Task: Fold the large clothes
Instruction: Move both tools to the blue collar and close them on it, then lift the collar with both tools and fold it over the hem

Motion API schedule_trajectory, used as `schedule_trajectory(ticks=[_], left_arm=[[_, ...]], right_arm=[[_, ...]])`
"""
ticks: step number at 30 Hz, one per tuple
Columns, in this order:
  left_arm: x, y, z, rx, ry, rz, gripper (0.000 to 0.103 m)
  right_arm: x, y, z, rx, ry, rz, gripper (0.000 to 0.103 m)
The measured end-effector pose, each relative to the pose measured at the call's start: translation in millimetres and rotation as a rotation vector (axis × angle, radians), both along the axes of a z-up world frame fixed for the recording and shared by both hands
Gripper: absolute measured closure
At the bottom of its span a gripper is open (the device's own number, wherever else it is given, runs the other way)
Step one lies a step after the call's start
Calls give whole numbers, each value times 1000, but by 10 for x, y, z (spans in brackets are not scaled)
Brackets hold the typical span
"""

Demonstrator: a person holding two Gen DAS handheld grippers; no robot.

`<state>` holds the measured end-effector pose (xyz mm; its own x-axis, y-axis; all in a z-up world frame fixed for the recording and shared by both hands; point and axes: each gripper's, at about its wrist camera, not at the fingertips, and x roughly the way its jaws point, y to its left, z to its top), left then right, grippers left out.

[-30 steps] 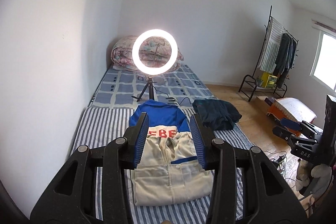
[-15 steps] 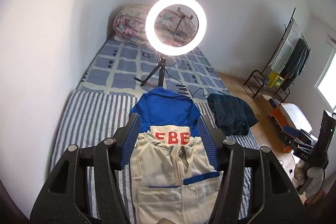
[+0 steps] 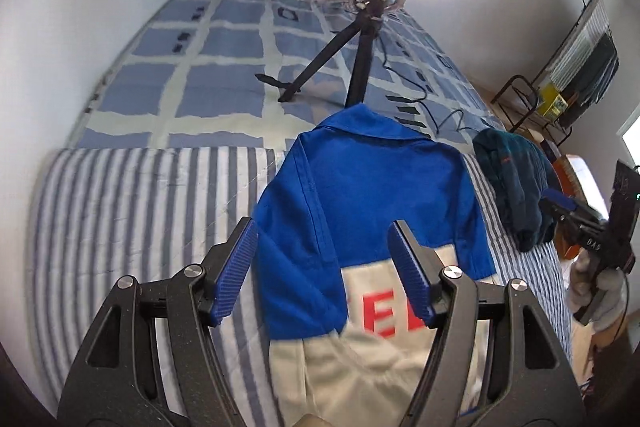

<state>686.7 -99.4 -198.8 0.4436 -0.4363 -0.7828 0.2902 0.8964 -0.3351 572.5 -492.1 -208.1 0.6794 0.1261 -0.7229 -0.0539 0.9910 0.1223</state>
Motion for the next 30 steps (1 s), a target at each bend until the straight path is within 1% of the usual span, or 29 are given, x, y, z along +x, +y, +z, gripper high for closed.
schedule_trajectory(ticks=[3,6,10,14,15,16,17,20,21,22,23,24,25,27,30], left_arm=[[322,-123,-263,0,33,5,34],[580,-249,-461,32,47,-8,34],[834,-291,-673,38,71,-2,34],[1018,-362,-887,35,97,-9,34],[1045,-391,-928,35,102,-16,35],[1062,-435,-976,38,106,-28,40],[1071,-473,-1013,45,108,-38,43],[1061,-613,-1100,101,83,-59,53],[1047,-643,-1111,112,73,-61,58],[1048,-664,-1114,117,61,-61,66],[1041,-682,-1111,114,53,-66,73],[1032,-700,-1107,117,50,-67,88],[1016,-723,-1090,143,37,-58,94],[967,-754,-1041,164,8,-52,98],[872,-743,-902,147,-35,-37,100]], right_arm=[[337,-93,-314,59,23,6,44],[635,-103,-557,54,55,15,44],[879,-115,-754,102,73,44,44],[1110,-99,-952,98,88,55,44],[1171,-96,-996,106,91,58,44],[1210,-100,-1031,119,93,55,44],[1251,-104,-1068,137,96,55,44],[1358,-79,-1154,167,105,59,44],[1387,-49,-1175,167,108,66,46],[1405,-25,-1190,162,111,71,54],[1424,-2,-1200,158,115,75,59],[1433,27,-1201,160,120,82,70],[1428,49,-1201,162,122,87,79],[1398,119,-1147,120,111,77,90],[1341,193,-1028,87,89,65,97]])
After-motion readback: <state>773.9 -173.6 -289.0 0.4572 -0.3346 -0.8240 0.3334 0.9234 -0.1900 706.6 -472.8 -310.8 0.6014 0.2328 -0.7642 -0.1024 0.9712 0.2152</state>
